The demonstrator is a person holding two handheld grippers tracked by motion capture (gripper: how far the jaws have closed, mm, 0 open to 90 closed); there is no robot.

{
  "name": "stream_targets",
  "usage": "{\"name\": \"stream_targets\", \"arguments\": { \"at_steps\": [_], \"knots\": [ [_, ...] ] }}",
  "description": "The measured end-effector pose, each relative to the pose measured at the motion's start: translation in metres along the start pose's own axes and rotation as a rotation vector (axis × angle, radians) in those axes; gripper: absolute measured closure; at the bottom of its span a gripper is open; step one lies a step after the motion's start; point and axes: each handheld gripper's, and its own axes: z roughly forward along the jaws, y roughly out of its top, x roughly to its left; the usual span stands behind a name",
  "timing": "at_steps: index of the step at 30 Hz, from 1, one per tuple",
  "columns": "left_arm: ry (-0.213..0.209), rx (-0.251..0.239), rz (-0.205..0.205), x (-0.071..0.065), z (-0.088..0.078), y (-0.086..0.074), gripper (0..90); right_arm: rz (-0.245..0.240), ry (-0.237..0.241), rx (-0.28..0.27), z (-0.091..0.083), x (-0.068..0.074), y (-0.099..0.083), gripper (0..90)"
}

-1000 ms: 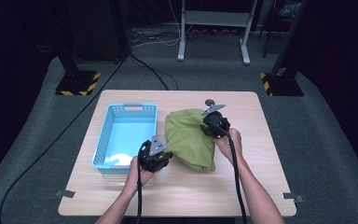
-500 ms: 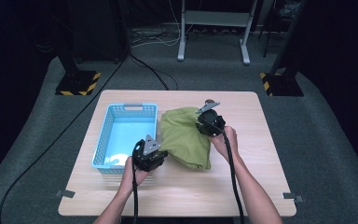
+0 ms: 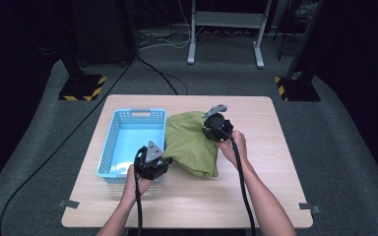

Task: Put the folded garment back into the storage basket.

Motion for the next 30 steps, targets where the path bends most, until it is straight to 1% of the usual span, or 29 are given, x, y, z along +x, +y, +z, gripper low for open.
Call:
{"name": "stream_targets", "arguments": {
  "at_steps": [14, 30],
  "knots": [
    [0.026, -0.005, -0.02, 0.011, -0.008, -0.003, 68.9, -0.018, 0.01, -0.013, 0.002, 0.007, 0.011, 76.6],
    [0.044, -0.015, -0.043, 0.022, -0.015, -0.005, 69.0, -0.03, 0.017, -0.024, 0.006, 0.014, 0.024, 76.6]
  ]
}}
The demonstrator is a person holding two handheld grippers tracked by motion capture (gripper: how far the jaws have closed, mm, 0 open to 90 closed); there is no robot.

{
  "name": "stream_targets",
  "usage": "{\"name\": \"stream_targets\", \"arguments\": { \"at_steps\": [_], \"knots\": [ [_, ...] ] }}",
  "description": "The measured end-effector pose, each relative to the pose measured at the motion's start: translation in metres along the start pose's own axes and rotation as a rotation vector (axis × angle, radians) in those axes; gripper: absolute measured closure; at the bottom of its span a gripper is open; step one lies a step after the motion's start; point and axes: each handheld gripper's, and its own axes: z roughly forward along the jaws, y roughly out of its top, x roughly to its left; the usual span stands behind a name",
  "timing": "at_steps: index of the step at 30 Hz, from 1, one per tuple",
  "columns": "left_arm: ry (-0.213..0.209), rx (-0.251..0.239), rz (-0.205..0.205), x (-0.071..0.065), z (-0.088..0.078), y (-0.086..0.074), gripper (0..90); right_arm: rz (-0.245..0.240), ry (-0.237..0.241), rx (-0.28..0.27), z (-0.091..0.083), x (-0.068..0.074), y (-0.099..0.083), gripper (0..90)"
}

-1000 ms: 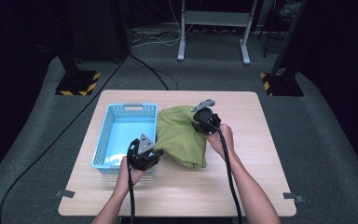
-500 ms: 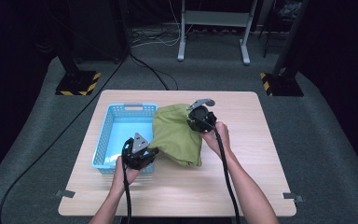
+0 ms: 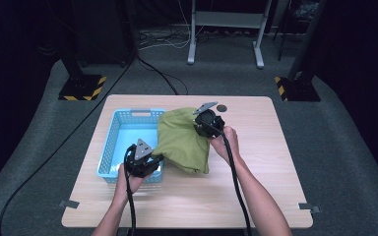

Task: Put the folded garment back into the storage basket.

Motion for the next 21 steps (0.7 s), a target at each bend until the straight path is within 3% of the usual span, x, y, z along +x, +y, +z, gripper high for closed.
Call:
{"name": "stream_targets", "arguments": {
  "at_steps": [21],
  "knots": [
    [0.034, -0.017, -0.031, 0.014, -0.013, -0.003, 68.8, -0.033, 0.014, -0.009, 0.005, 0.011, 0.017, 76.5]
  ]
}}
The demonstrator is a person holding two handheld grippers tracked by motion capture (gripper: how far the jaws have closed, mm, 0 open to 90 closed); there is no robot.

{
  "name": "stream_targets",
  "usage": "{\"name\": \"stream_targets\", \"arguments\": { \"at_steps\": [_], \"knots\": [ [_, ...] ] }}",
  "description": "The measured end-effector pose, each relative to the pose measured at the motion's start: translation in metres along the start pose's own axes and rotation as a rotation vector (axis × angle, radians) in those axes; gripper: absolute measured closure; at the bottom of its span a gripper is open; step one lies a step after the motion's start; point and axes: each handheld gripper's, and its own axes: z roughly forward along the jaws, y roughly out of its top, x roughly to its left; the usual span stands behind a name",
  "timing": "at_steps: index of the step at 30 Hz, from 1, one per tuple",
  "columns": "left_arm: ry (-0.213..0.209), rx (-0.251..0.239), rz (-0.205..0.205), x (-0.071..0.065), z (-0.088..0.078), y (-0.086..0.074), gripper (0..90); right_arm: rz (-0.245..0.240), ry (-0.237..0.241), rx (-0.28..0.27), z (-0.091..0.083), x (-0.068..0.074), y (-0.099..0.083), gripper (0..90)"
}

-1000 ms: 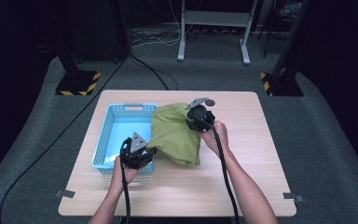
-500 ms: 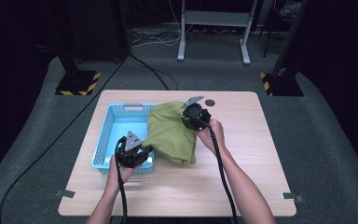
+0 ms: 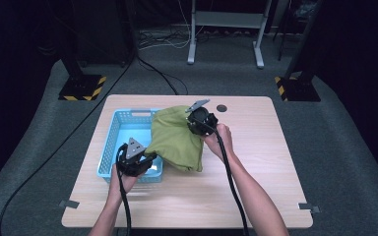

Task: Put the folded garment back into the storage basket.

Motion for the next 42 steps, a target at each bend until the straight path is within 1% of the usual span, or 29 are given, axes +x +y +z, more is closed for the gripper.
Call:
{"name": "stream_targets", "arguments": {
  "at_steps": [4, 14, 36, 37, 42],
  "knots": [
    [0.005, -0.002, -0.011, 0.003, -0.002, -0.002, 68.8, -0.002, 0.007, 0.0, 0.002, 0.002, 0.003, 76.5],
    [0.016, -0.003, -0.018, 0.009, -0.007, -0.005, 68.7, -0.015, 0.019, 0.0, 0.006, 0.008, 0.01, 76.4],
    [0.044, -0.002, -0.05, 0.024, -0.014, -0.012, 68.7, -0.039, 0.042, 0.011, 0.017, 0.018, 0.024, 76.1],
    [0.045, -0.002, -0.052, 0.025, -0.014, -0.012, 68.7, -0.046, 0.042, 0.007, 0.018, 0.018, 0.025, 76.1],
    [0.052, -0.005, -0.06, 0.028, -0.017, -0.013, 68.7, -0.051, 0.047, 0.005, 0.019, 0.021, 0.028, 76.0]
  ]
}}
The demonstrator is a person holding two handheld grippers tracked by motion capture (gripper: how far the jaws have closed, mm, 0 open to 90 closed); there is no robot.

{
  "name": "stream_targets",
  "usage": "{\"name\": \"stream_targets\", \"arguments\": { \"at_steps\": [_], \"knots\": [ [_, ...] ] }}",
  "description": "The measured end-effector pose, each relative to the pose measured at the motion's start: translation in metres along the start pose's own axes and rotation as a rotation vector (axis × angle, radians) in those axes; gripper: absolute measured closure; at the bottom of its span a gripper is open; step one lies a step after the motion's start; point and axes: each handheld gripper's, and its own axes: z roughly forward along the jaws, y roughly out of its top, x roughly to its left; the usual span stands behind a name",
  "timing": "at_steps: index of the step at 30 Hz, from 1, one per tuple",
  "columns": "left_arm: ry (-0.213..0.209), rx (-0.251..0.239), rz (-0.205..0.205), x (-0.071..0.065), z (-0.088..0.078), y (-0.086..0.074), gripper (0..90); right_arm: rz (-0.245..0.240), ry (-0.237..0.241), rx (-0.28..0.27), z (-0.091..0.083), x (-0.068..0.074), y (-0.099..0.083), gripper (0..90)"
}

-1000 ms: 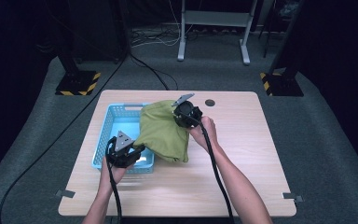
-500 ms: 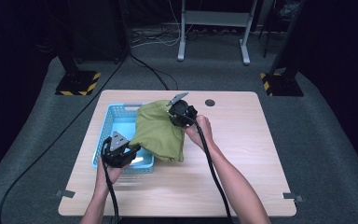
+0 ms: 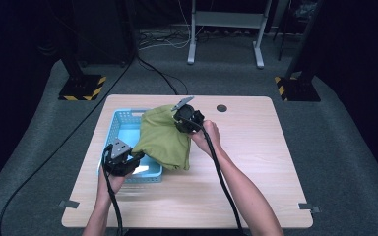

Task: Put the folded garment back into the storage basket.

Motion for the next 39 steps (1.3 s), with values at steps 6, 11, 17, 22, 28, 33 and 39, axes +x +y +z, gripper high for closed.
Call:
{"name": "stream_targets", "arguments": {
  "at_steps": [6, 11, 17, 22, 28, 33, 39],
  "knots": [
    [0.008, -0.001, -0.007, 0.004, -0.002, -0.001, 68.7, -0.001, 0.004, 0.001, 0.002, 0.003, 0.004, 76.0],
    [0.013, -0.001, -0.013, 0.007, -0.003, -0.002, 68.7, -0.01, 0.008, 0.001, 0.003, 0.005, 0.007, 76.0],
    [0.02, -0.002, -0.021, 0.01, -0.005, -0.003, 68.7, -0.014, 0.01, -0.002, 0.005, 0.007, 0.011, 76.0],
    [0.027, 0.0, -0.025, 0.013, -0.007, -0.005, 68.7, -0.023, 0.015, 0.0, 0.007, 0.009, 0.013, 76.0],
    [0.038, 0.001, -0.035, 0.017, -0.009, -0.007, 68.8, -0.033, 0.023, -0.001, 0.01, 0.012, 0.017, 76.0],
    [0.045, 0.001, -0.043, 0.02, -0.01, -0.008, 68.8, -0.04, 0.026, -0.001, 0.013, 0.015, 0.021, 76.0],
    [0.052, 0.002, -0.053, 0.024, -0.01, -0.012, 68.8, -0.045, 0.032, 0.001, 0.015, 0.017, 0.023, 76.0]
  ]
}}
